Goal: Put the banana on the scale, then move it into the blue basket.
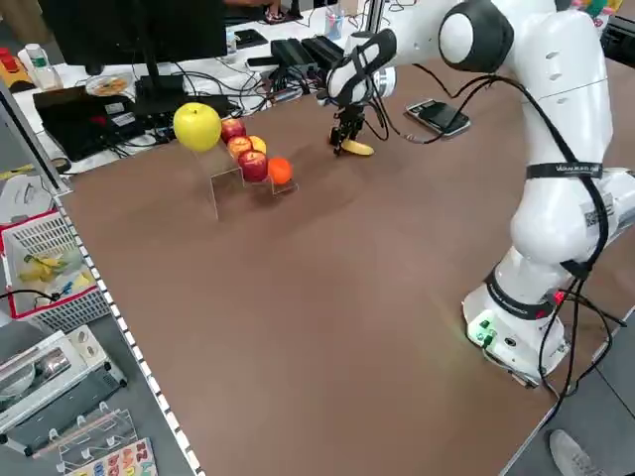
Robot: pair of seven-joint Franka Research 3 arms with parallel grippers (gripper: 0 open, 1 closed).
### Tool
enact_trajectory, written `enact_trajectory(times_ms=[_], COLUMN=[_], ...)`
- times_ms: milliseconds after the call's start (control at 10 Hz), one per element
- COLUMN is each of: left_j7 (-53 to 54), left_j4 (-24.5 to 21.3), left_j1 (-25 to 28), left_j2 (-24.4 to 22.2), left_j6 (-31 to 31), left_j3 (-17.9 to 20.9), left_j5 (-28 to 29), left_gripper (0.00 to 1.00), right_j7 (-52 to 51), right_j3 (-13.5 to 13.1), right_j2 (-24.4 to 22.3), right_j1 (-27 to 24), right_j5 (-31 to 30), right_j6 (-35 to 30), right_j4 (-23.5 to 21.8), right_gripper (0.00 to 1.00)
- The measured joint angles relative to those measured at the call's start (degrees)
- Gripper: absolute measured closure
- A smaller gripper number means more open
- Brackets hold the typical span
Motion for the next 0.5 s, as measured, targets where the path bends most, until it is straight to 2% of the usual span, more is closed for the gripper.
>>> enact_trajectory(times_ms=[200, 300, 500], left_j7=[-0.12, -0.48, -4.43], left_j4=[1.23, 1.7, 2.61], left_j1=[0.0, 0.0, -1.63], left_j2=[-0.07, -0.28, -1.59], left_j6=[-0.04, -0.37, -5.14], left_j3=[-0.02, -0.03, -0.41], left_j5=[0.0, 0.0, 0.0], left_gripper=[0.54, 0.66, 0.67], right_j7=[0.0, 0.0, 0.0], right_j3=[0.0, 0.0, 0.0], right_j2=[0.01, 0.01, 0.01], right_j1=[0.0, 0.0, 0.0], right_j5=[0.0, 0.0, 0.01], right_j6=[0.0, 0.0, 0.0], right_j4=[0.0, 0.0, 0.0], right_gripper=[0.0, 0.0, 0.0])
